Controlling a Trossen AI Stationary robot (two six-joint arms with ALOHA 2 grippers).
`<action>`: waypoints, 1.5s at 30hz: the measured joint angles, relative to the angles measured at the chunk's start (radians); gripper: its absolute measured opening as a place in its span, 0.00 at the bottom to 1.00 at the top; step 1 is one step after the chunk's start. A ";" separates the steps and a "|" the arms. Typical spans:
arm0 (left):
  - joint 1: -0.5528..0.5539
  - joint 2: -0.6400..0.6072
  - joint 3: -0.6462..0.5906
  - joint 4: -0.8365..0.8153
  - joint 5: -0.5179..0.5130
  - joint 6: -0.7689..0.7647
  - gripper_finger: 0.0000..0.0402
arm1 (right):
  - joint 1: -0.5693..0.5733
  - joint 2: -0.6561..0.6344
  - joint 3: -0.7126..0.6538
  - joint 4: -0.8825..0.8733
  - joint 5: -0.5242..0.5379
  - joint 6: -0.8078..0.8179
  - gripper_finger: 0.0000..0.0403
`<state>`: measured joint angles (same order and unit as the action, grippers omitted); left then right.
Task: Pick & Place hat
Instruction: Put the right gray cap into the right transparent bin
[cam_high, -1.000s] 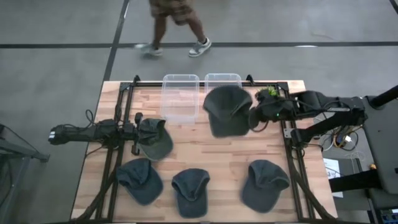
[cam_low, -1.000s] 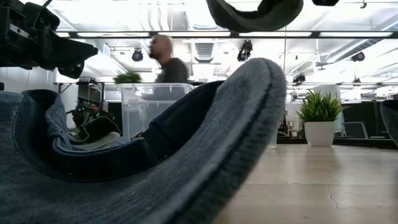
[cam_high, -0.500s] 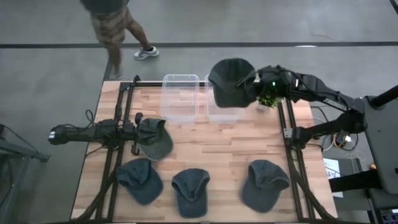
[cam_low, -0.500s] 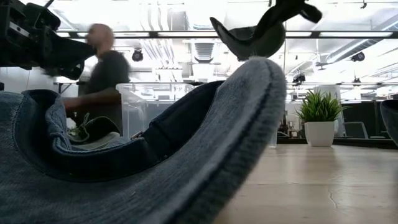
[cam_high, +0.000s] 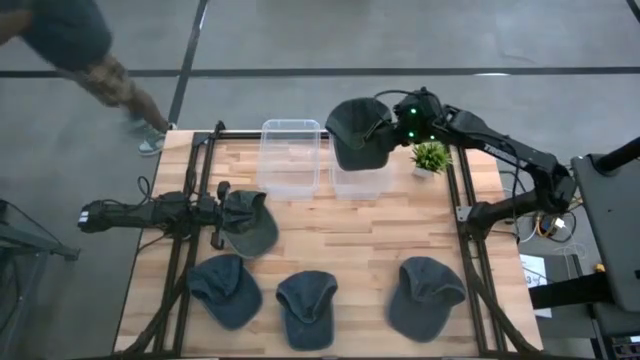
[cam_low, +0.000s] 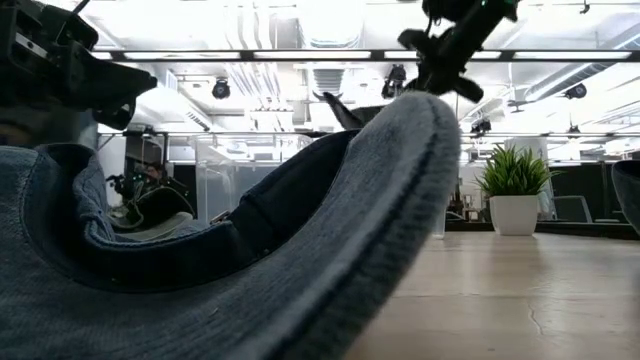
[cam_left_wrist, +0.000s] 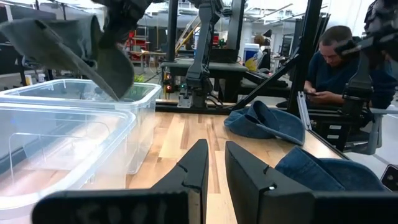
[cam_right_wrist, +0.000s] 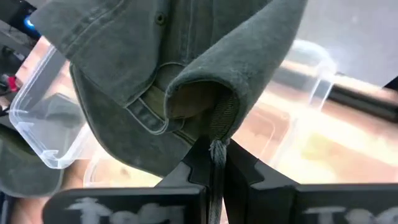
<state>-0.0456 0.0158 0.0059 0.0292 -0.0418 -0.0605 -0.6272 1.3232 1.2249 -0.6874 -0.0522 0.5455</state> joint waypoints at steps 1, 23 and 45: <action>0.000 0.000 0.000 0.000 0.000 0.000 0.12 | -0.005 0.008 -0.006 0.003 -0.012 0.001 0.03; -0.001 0.000 0.000 0.000 0.000 0.000 0.12 | -0.009 0.115 -0.020 -0.040 -0.028 0.133 0.03; -0.001 0.000 0.000 0.000 0.000 0.000 0.12 | -0.007 0.114 -0.021 -0.086 -0.029 0.136 0.24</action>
<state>-0.0463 0.0158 0.0059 0.0292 -0.0421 -0.0601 -0.6342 1.4367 1.2041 -0.7731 -0.0815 0.6815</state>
